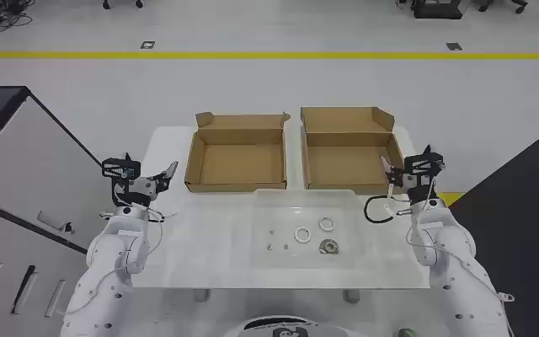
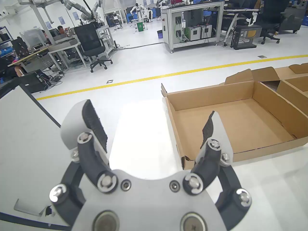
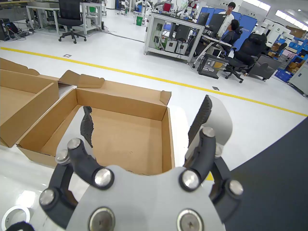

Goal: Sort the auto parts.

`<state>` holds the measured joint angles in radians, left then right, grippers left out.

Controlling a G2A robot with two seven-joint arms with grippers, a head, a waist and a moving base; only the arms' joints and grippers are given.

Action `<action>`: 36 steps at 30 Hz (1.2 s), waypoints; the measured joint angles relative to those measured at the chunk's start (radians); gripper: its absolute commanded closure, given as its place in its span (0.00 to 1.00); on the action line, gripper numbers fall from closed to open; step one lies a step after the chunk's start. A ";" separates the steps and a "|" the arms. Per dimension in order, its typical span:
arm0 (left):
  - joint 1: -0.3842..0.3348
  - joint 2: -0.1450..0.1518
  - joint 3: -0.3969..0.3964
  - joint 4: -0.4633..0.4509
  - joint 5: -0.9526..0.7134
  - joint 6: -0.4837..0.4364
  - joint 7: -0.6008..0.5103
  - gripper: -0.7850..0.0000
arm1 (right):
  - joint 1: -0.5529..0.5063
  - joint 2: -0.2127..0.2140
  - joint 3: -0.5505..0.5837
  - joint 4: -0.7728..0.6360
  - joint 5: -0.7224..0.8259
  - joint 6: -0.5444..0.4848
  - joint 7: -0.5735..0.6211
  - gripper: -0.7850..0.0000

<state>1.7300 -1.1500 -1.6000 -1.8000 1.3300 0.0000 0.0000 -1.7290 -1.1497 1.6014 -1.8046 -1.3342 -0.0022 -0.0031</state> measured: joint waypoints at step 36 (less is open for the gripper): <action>0.000 0.000 0.000 0.000 0.000 0.000 0.000 0.00 | 0.048 0.079 0.074 -0.482 0.218 -0.781 0.925 0.00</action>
<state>1.7300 -1.1500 -1.6000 -1.8000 1.3300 0.0000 0.0000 -1.6813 -1.0710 1.6754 -2.2864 -1.1159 -0.7835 0.9222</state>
